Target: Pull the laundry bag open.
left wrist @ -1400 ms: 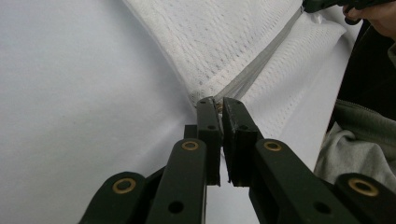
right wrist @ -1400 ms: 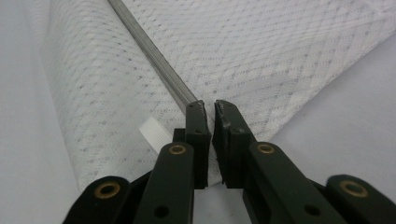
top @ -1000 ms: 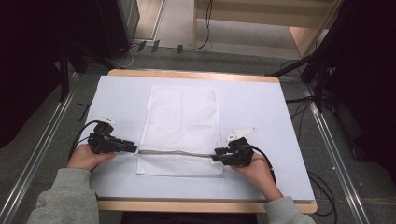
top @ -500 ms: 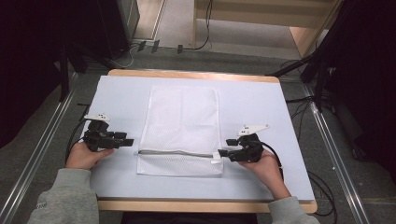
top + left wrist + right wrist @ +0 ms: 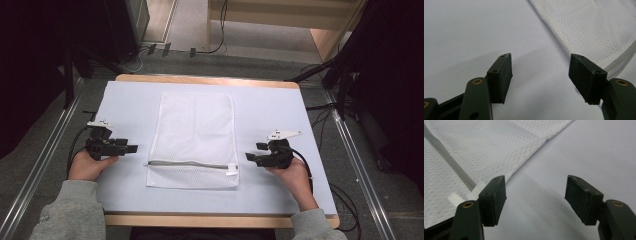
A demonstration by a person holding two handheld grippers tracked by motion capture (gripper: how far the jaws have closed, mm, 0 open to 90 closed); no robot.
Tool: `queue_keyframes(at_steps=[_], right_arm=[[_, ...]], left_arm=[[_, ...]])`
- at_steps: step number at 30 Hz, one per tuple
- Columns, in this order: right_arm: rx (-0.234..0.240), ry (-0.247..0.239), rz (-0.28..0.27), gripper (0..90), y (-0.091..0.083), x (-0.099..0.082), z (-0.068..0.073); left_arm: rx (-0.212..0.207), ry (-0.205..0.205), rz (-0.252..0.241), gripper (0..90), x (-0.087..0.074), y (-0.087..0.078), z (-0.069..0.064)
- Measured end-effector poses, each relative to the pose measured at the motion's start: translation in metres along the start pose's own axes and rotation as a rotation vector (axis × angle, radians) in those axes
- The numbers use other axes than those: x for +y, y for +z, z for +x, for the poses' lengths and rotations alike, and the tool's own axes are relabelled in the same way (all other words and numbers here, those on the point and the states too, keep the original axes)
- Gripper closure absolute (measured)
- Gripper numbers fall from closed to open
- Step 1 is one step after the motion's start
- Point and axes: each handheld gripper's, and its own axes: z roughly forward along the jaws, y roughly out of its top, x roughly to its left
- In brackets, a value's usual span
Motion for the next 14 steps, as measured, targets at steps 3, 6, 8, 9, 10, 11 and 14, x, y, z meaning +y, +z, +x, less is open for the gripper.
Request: queue_keyframes(at_steps=[3,6,8,9,10,11,14], right_arm=[[-0.023,0.003,-0.004,32.9,-0.001,-0.002,-0.004],[-0.045,0.009,-0.007,31.3,-0.001,-0.003,-0.009],[-0.06,0.012,-0.003,30.6,-0.001,-0.005,-0.011],[-0.069,0.02,-0.002,29.6,-0.001,-0.005,-0.012],[-0.078,0.021,-0.003,29.2,-0.001,-0.006,-0.013],[-0.089,0.019,-0.004,29.1,0.0,-0.006,-0.013],[-0.111,0.011,-0.004,26.5,0.001,-0.008,-0.015]], left_arm=[[0.019,0.005,-0.001,33.6,-0.001,0.0,0.002],[0.024,0.001,-0.008,30.7,-0.001,0.001,0.004],[0.03,0.005,-0.004,29.5,-0.001,0.001,0.005],[0.032,0.005,-0.003,29.1,-0.001,0.001,0.005],[0.039,0.003,-0.008,28.8,-0.001,0.002,0.005],[0.047,0.007,-0.006,28.6,-0.002,0.002,0.005],[0.064,0.011,-0.001,27.9,-0.002,0.003,0.006]])
